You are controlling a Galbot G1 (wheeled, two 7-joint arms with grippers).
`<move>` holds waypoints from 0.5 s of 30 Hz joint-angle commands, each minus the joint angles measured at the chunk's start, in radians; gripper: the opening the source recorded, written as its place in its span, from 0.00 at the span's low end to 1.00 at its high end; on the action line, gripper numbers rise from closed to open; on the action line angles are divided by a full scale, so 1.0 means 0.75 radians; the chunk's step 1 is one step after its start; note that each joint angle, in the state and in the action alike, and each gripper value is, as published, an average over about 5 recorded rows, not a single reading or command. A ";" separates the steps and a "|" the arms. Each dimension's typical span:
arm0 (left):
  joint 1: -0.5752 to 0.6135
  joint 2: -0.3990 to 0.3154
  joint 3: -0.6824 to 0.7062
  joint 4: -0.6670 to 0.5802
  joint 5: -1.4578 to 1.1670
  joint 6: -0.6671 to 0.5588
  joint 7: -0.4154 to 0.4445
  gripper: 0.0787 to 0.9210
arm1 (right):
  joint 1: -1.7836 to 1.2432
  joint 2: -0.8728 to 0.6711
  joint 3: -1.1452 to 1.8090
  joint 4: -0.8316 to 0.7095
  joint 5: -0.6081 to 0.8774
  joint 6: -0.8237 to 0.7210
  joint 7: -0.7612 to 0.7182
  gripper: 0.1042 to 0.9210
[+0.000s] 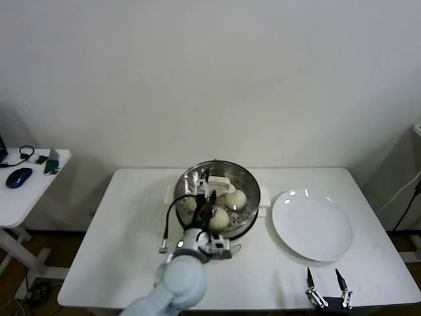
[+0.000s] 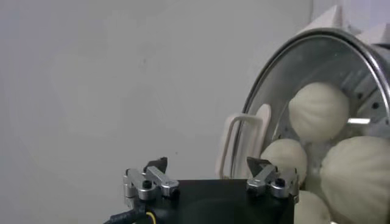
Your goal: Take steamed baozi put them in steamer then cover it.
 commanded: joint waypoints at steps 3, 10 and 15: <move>0.474 0.151 -0.420 -0.288 -0.866 -0.466 -0.395 0.88 | 0.012 0.010 -0.020 0.038 -0.046 -0.049 0.063 0.88; 0.679 -0.007 -0.902 -0.255 -1.517 -0.740 -0.432 0.88 | 0.040 0.020 -0.026 0.036 -0.101 -0.056 0.061 0.88; 0.773 -0.029 -1.126 -0.059 -1.798 -0.994 -0.348 0.88 | 0.051 0.011 -0.031 0.030 -0.120 -0.071 0.054 0.88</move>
